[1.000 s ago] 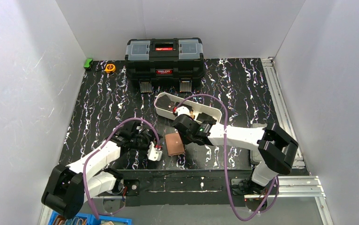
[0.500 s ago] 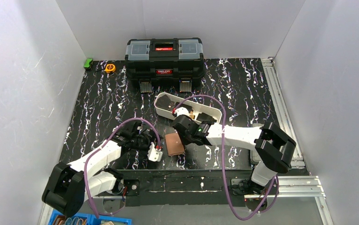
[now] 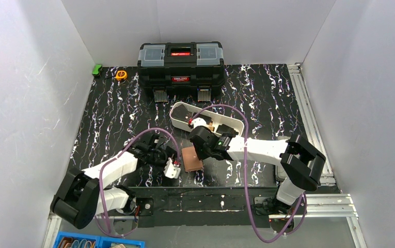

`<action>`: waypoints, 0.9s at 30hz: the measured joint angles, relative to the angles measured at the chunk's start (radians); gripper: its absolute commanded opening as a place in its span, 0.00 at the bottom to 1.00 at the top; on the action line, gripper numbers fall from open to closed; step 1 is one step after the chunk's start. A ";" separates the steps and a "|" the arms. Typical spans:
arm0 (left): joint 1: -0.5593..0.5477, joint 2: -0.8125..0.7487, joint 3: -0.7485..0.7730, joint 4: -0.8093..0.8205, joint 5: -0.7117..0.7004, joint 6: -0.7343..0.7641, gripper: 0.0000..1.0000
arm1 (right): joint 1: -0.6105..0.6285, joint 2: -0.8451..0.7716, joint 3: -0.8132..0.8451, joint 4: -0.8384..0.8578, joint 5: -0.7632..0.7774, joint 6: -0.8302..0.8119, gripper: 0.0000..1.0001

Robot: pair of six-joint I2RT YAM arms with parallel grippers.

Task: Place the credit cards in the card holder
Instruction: Close the card holder at the center of the board.

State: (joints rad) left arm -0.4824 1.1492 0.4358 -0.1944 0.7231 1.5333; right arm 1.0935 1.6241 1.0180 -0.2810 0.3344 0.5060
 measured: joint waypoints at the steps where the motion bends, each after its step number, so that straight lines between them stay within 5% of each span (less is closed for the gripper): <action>1: -0.001 0.016 0.000 0.006 0.000 0.001 0.50 | 0.000 0.000 0.000 0.007 -0.007 0.000 0.01; 8: -0.005 0.087 0.011 0.064 0.001 -0.010 0.37 | 0.000 0.001 -0.001 0.052 -0.074 0.007 0.01; 27: -0.040 0.113 0.013 0.141 0.000 -0.041 0.36 | -0.006 0.069 -0.001 0.104 -0.166 0.013 0.01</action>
State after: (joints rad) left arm -0.5228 1.2625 0.4484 -0.0536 0.7231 1.4925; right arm 1.0870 1.6932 1.0168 -0.1772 0.1684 0.5194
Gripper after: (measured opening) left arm 0.366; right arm 0.022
